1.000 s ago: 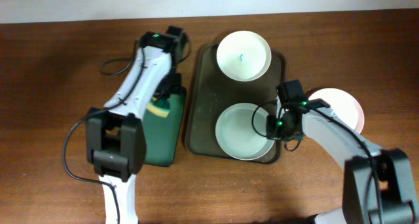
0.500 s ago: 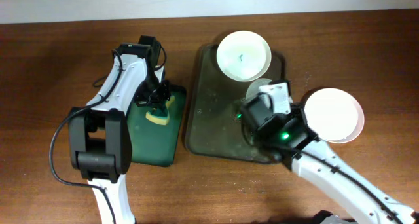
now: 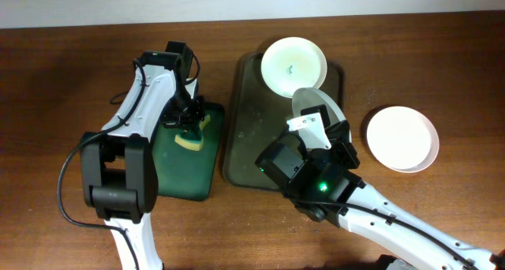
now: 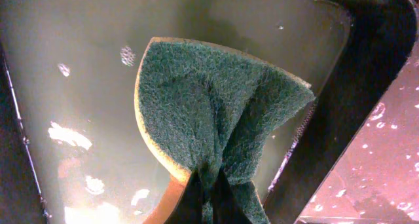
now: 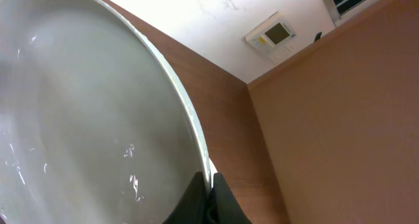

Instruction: Clean dirty plates on tray and stack at the side

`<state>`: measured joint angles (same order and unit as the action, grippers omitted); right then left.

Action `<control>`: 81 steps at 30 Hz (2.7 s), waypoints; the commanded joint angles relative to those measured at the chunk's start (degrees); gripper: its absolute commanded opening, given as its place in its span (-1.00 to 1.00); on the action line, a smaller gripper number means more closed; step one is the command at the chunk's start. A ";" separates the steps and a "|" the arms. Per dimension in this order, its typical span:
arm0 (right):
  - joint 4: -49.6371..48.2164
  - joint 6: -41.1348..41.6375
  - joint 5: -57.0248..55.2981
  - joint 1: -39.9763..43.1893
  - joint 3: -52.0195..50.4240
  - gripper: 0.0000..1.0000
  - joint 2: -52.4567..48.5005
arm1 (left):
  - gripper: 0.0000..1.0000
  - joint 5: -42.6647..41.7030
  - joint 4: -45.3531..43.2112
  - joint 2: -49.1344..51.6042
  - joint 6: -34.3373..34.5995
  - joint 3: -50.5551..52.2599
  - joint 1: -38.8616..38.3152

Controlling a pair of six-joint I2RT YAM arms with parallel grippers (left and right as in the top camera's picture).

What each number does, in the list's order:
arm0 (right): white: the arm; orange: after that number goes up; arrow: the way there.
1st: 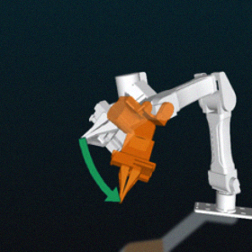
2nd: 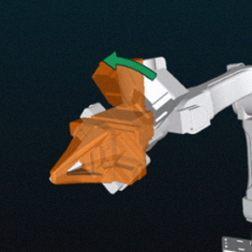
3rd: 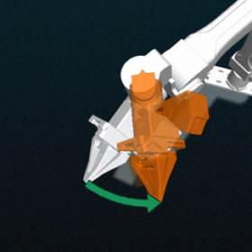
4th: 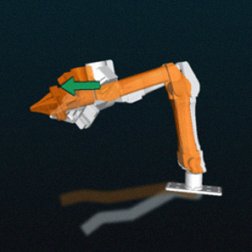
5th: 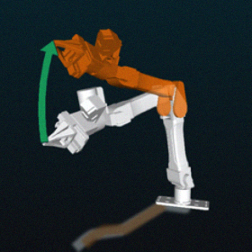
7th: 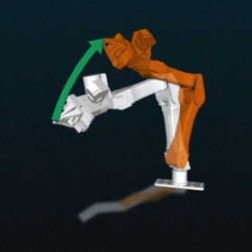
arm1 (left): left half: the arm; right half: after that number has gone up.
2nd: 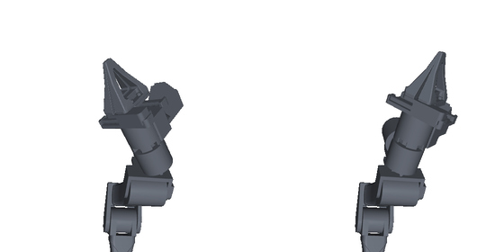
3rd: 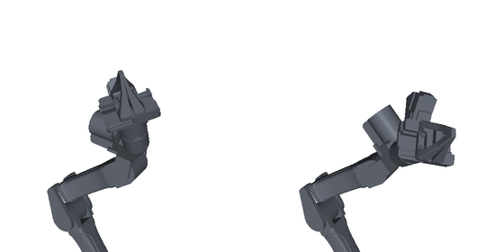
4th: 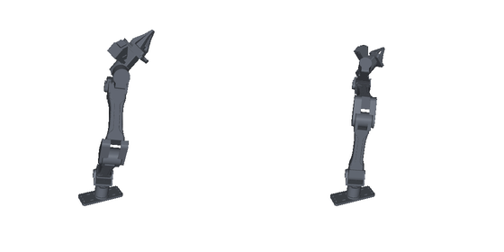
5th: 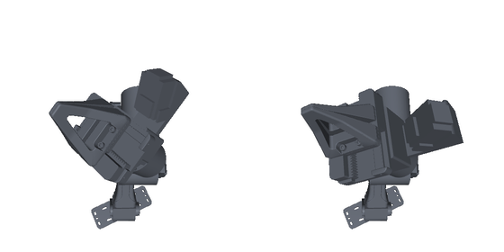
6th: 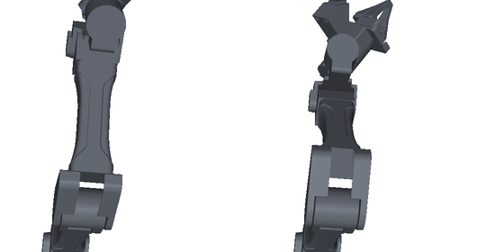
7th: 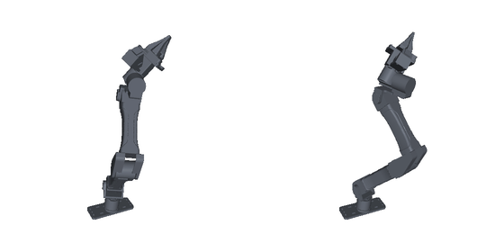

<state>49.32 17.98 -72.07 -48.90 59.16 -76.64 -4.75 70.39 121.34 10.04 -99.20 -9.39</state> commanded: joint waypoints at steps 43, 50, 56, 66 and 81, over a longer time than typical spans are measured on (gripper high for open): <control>-11.80 -14.80 82.27 52.26 18.82 0.14 -15.93 | -1.00 -0.83 -0.09 -2.49 -0.98 0.15 0.20; -36.28 -14.08 81.68 45.55 18.82 0.11 -39.23 | -1.00 -0.83 -0.13 -2.49 -2.05 0.15 0.20; -42.71 -6.75 83.65 45.20 18.84 -0.77 -45.99 | -1.00 -0.83 0.09 -2.49 -2.05 0.15 0.17; -5.70 -6.51 84.94 44.72 18.91 -0.91 -20.70 | -1.00 -0.90 0.07 -5.68 -2.08 0.15 0.20; -12.55 8.68 74.79 37.40 -0.42 -0.92 -20.26 | -1.00 -17.33 -27.87 -11.63 0.81 16.63 -16.33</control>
<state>36.69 25.50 4.25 -11.77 59.02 -96.84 -18.44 50.94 110.63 9.06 -88.84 -18.31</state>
